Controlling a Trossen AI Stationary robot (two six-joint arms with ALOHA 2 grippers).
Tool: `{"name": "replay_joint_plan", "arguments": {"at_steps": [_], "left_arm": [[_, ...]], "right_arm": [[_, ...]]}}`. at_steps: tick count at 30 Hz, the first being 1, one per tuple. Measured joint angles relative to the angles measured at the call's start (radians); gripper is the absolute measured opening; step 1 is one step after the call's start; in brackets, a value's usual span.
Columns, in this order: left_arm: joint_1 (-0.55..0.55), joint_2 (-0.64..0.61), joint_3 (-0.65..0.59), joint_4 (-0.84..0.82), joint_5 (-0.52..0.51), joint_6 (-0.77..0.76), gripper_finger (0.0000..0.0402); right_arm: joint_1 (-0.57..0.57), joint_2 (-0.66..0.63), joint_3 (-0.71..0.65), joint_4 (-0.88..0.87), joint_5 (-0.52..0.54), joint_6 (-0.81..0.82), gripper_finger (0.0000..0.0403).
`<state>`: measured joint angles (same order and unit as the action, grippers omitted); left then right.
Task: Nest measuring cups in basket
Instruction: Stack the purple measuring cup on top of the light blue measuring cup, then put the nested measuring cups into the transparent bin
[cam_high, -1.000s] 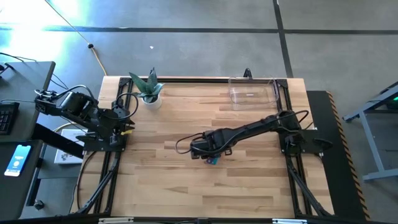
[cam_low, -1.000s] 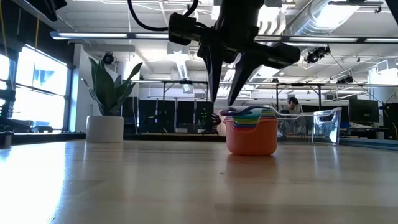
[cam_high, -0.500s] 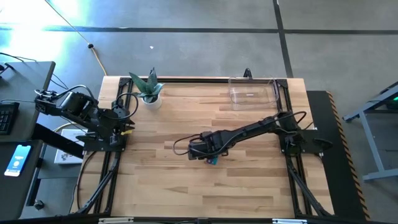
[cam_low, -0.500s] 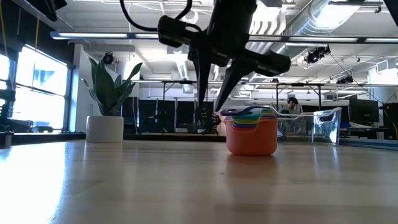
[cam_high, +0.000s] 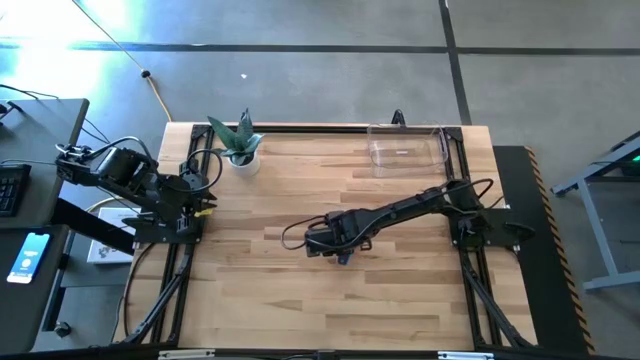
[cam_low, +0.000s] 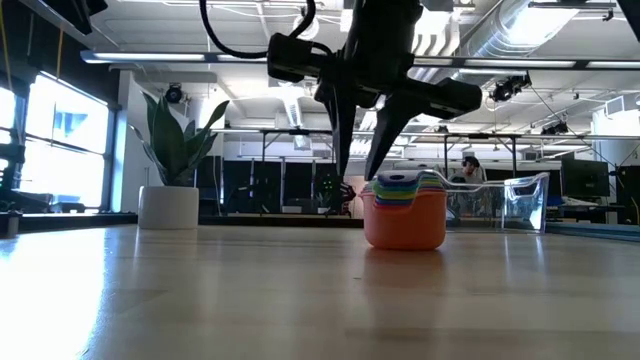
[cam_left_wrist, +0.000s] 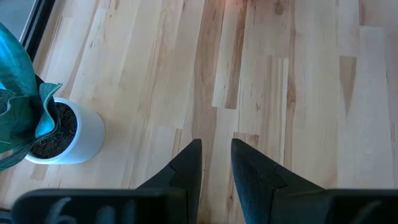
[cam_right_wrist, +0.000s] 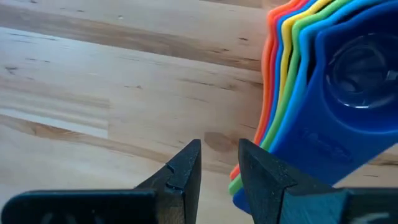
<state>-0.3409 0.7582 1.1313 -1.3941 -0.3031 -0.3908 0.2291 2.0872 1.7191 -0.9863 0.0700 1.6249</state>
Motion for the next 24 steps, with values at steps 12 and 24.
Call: {"name": "replay_joint_plan", "arguments": {"at_steps": [12,24], "left_arm": [[-0.001,-0.044,-0.051,0.054,0.008,0.027,0.0076],[-0.001,-0.303,-0.342,0.447,0.028,0.026,0.0076]], "right_arm": [[0.000,0.000,0.114,0.032,0.158,-0.091,0.0099],[-0.011,-0.001,0.384,-0.091,0.304,-0.278,0.0099]]}}
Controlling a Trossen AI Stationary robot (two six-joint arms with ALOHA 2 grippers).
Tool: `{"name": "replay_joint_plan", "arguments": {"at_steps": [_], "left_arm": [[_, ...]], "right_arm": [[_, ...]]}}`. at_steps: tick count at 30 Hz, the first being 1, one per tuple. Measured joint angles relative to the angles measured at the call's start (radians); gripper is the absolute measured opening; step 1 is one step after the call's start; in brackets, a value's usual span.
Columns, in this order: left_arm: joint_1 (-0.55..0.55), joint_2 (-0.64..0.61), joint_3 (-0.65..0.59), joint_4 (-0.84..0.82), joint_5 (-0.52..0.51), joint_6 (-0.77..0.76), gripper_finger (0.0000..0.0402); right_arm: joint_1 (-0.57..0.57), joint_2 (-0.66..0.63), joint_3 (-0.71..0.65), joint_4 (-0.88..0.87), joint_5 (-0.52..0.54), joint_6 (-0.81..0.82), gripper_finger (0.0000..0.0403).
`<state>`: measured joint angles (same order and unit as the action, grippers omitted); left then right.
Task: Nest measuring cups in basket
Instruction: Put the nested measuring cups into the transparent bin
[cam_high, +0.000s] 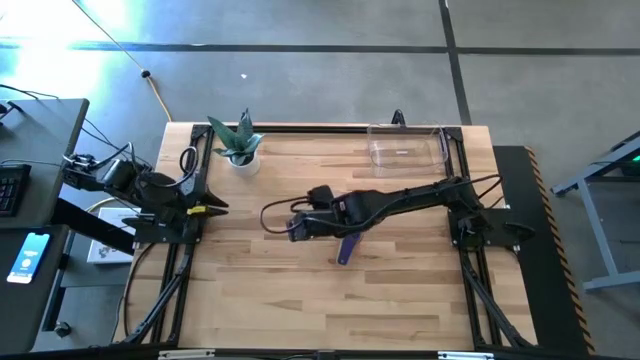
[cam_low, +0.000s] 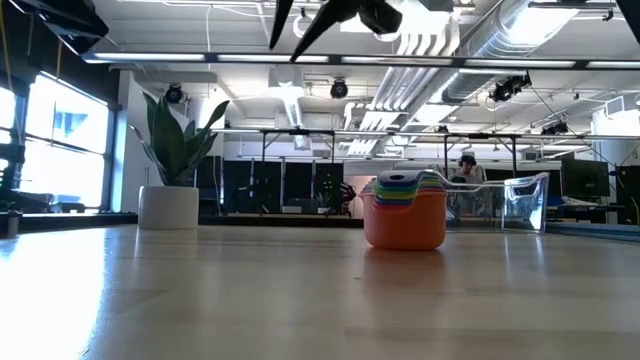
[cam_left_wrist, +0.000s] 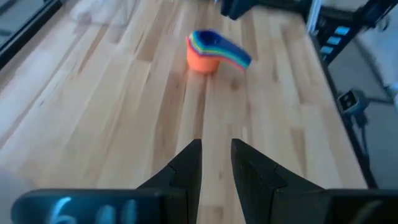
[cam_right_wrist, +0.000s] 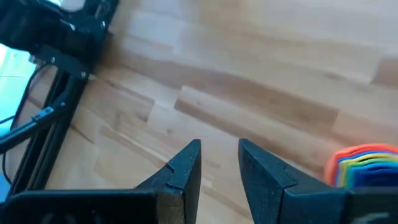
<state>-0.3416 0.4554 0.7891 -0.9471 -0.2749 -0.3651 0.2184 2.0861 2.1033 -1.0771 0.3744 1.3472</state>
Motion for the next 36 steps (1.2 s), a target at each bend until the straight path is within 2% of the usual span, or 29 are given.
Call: {"name": "replay_joint_plan", "arguments": {"at_steps": [10,19,24,30,36], "left_arm": [[0.001,-0.138,-0.270,0.398,-0.024,0.044,0.0076],[0.001,-0.180,-0.480,0.712,-0.131,0.121,0.0076],[0.001,-0.222,-0.558,0.726,-0.139,0.096,0.0076],[0.001,-0.333,-0.620,0.735,-0.140,0.084,0.0076],[0.001,-0.449,-0.626,0.710,-0.140,0.176,0.0076]], "right_arm": [[-0.009,0.000,0.254,-0.355,0.117,-0.073,0.0099],[-0.023,-0.085,0.221,-0.481,0.128,-0.073,0.0099],[-0.025,-0.093,0.221,-0.494,0.130,-0.100,0.0099],[-0.028,-0.094,0.221,-0.494,0.130,-0.095,0.0099],[-0.029,-0.094,0.221,-0.494,0.124,-0.058,0.0099]]}}
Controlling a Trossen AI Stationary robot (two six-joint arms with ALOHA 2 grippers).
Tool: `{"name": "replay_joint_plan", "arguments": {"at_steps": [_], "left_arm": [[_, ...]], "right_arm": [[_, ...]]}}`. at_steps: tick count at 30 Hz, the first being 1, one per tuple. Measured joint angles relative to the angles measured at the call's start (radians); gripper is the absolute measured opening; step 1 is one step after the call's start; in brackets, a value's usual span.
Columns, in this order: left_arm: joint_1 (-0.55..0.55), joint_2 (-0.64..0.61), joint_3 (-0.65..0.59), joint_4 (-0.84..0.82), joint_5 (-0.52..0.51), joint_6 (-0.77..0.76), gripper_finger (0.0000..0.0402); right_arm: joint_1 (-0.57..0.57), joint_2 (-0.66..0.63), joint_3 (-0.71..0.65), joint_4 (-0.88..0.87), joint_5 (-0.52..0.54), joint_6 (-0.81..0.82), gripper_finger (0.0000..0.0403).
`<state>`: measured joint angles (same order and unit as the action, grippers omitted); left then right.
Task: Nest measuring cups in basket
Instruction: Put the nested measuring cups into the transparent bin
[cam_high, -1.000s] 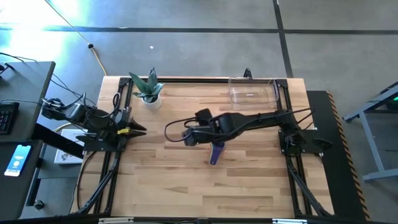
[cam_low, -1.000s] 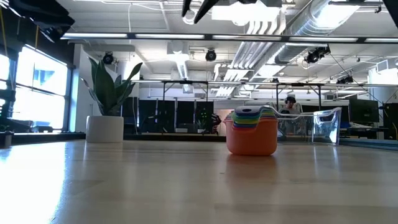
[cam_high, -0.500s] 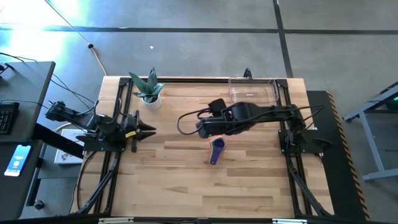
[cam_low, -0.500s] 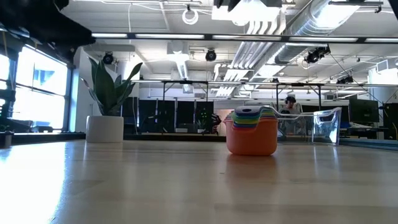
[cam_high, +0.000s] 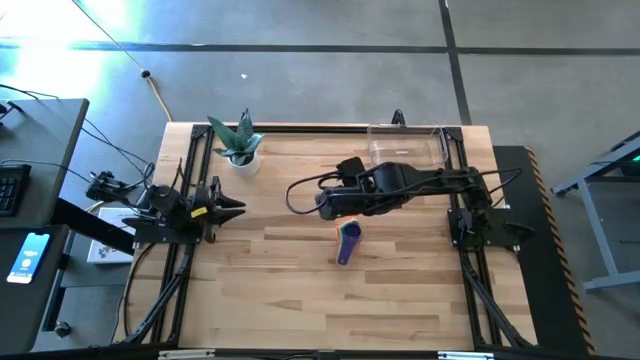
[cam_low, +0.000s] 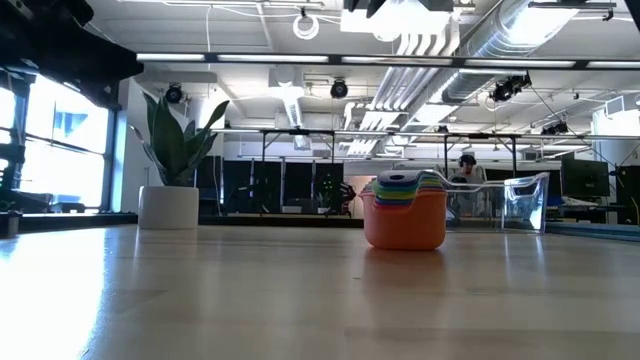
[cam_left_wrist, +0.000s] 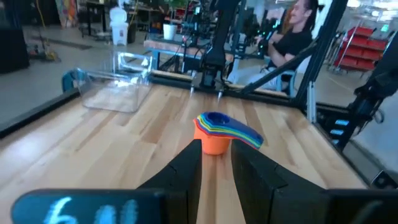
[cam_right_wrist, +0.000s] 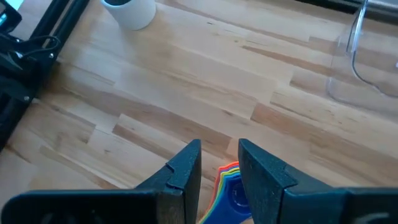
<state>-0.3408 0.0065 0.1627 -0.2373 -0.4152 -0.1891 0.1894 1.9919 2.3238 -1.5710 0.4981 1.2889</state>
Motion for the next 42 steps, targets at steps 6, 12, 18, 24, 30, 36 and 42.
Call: {"name": "replay_joint_plan", "arguments": {"at_steps": [6,12,18,24,30,36,42], "left_arm": [[0.002,-0.003,0.001,-0.068,-0.014,0.035,0.0076],[0.002,-0.002,0.001,-0.081,-0.021,0.118,0.0076],[0.002,-0.002,0.001,-0.078,-0.059,0.208,0.0076],[0.002,-0.002,0.001,-0.079,-0.066,0.166,0.0076],[0.002,-0.002,0.001,-0.079,-0.067,0.166,0.0076],[0.002,-0.002,0.001,-0.080,-0.066,0.166,0.0076],[0.002,-0.002,0.001,-0.080,-0.067,0.166,0.0076]], "right_arm": [[0.003,0.000,0.000,0.000,-0.031,0.066,0.0099],[0.010,0.000,0.000,0.000,-0.069,0.143,0.0099],[0.025,0.000,0.000,0.000,-0.103,0.151,0.0099],[0.025,0.000,0.000,0.000,-0.080,0.148,0.0099],[0.032,0.000,0.000,0.000,-0.126,0.211,0.0099],[0.081,0.004,0.000,0.000,-0.132,0.256,0.0099],[0.102,0.026,-0.002,0.012,-0.158,0.259,0.0099]]}}
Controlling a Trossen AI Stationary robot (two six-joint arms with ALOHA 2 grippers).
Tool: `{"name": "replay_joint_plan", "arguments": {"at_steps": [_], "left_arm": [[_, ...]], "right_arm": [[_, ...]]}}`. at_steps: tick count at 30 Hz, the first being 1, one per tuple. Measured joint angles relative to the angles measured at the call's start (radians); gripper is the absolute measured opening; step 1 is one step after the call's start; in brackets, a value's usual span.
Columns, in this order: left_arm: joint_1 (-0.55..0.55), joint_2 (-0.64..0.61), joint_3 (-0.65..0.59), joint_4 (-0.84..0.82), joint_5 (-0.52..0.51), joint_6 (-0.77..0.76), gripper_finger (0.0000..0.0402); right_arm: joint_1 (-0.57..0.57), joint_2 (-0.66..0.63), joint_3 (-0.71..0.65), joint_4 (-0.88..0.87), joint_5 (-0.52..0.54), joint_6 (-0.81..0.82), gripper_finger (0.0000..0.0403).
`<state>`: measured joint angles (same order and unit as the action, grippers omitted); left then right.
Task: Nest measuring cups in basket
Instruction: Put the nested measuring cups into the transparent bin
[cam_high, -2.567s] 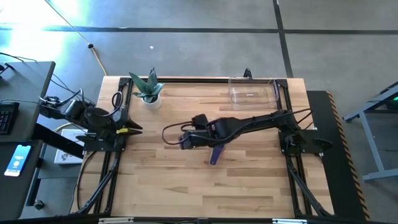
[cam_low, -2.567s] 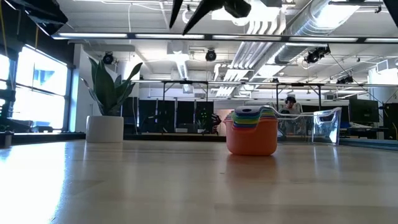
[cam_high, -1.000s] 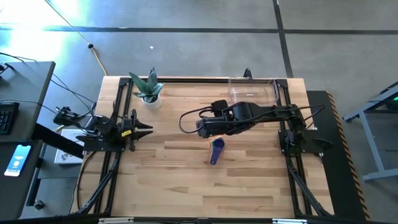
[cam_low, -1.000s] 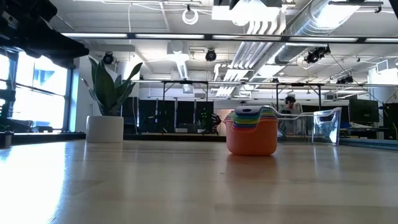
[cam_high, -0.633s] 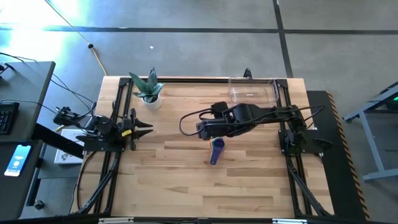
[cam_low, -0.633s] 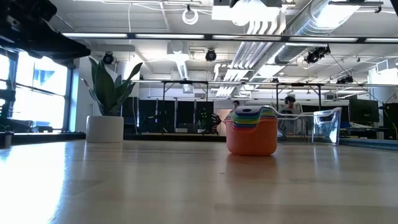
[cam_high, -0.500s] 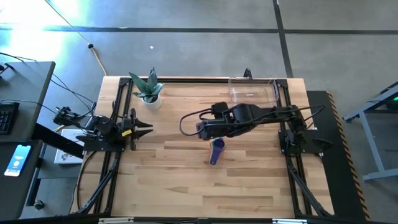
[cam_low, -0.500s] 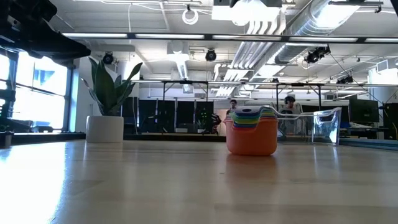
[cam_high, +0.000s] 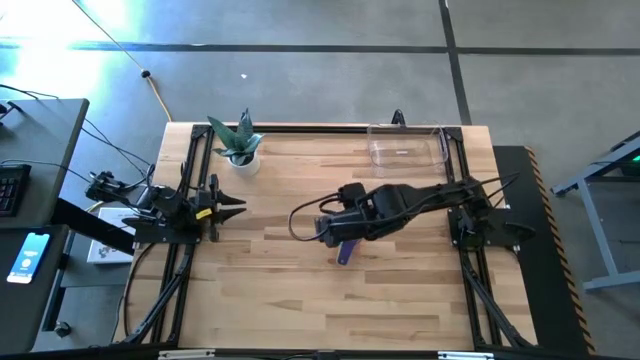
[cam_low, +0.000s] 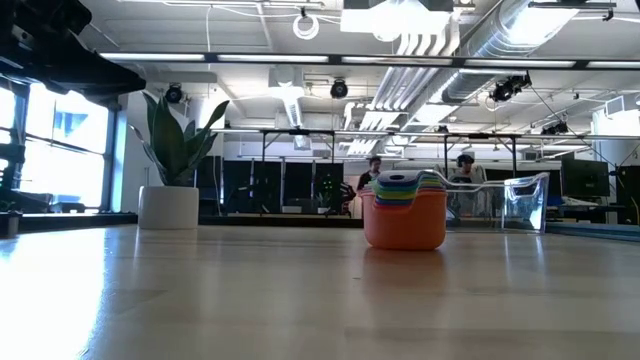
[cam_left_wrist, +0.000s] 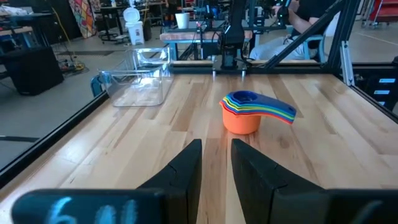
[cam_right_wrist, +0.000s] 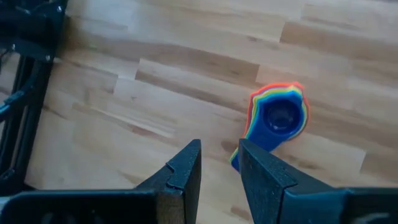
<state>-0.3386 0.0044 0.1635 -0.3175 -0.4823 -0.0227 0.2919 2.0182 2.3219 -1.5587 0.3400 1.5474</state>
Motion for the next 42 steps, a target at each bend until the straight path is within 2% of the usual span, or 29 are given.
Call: {"name": "replay_joint_plan", "arguments": {"at_steps": [7,14,27,31,34,38,42], "left_arm": [[0.000,0.000,0.000,0.000,0.000,0.000,0.0076],[0.000,0.000,0.000,0.000,0.000,0.000,0.0076],[0.000,0.000,0.001,0.000,0.000,0.000,0.0076],[0.000,0.000,0.001,0.000,0.000,0.000,0.0076],[0.000,0.000,0.001,0.000,0.000,0.000,0.0076],[0.000,0.000,0.001,0.000,0.000,0.000,0.0076],[0.000,0.000,0.001,0.000,0.000,0.000,0.0076]], "right_arm": [[0.000,0.033,0.000,0.004,-0.045,0.148,0.0099],[0.002,0.099,0.000,0.002,-0.090,0.189,0.0099],[0.028,0.185,-0.020,-0.012,-0.125,0.467,0.0099],[0.054,0.186,-0.072,-0.003,-0.122,0.575,0.0099],[0.075,0.185,-0.102,0.014,-0.081,0.626,0.0100],[0.103,0.185,-0.158,0.053,-0.053,0.686,0.0125],[0.124,0.185,-0.210,0.086,-0.052,0.707,0.0180]]}}
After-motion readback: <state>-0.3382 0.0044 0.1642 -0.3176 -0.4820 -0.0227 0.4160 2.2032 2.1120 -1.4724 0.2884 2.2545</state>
